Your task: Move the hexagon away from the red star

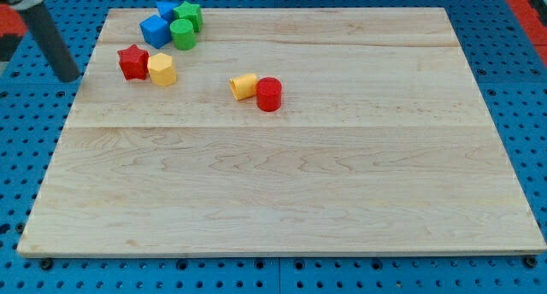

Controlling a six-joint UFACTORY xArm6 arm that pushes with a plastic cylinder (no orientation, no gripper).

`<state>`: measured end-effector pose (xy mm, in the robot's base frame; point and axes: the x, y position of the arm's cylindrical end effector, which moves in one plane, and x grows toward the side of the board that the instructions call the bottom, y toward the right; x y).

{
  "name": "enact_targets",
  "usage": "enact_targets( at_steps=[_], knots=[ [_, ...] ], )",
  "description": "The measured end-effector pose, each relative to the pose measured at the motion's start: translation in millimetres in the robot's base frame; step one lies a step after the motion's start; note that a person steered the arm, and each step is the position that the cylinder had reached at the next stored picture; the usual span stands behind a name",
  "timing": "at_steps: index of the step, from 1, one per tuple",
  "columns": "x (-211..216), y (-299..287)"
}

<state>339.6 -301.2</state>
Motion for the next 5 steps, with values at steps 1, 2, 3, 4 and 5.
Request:
enact_targets(
  at_steps=[1,2,3,4,5],
  knots=[
    [7,19],
    [11,69],
    [11,75],
    [11,75],
    [3,116]
  ],
)
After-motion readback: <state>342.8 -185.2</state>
